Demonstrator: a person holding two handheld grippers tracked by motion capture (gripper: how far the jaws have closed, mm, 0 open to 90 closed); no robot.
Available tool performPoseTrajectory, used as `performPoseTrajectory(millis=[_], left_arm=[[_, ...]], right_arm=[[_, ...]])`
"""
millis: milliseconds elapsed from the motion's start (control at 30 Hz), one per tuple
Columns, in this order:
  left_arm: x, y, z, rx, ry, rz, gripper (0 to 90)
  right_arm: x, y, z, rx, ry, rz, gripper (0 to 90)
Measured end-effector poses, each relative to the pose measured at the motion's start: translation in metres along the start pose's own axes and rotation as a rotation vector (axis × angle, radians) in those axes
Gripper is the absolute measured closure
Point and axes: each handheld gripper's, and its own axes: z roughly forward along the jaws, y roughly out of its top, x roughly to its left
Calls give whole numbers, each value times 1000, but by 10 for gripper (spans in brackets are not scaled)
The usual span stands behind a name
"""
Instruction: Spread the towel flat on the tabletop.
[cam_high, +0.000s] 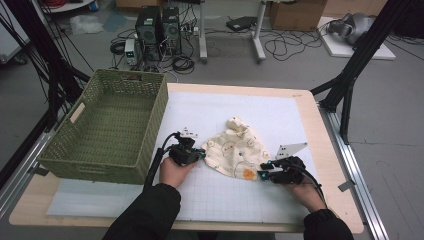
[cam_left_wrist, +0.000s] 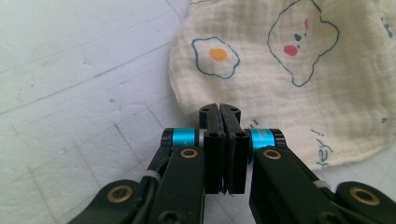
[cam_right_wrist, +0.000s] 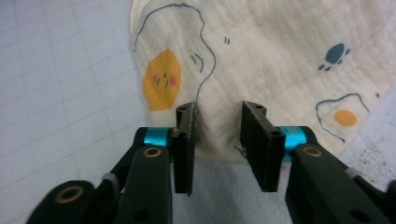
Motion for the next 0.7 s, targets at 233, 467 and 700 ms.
performPoseTrajectory(millis=[233,467,700], left_arm=[[-9,-5,-19,-33,-13,13,889],[-20,-10,-46,-70,-32,33,890],[-29,-18,-65,-54,-65,48,890]], right_arm=[[4,1,-3,-4,28,-35,867],[14,3,-17,-43,46,-52,871],[30,0,-31,-45,88,-70,870]])
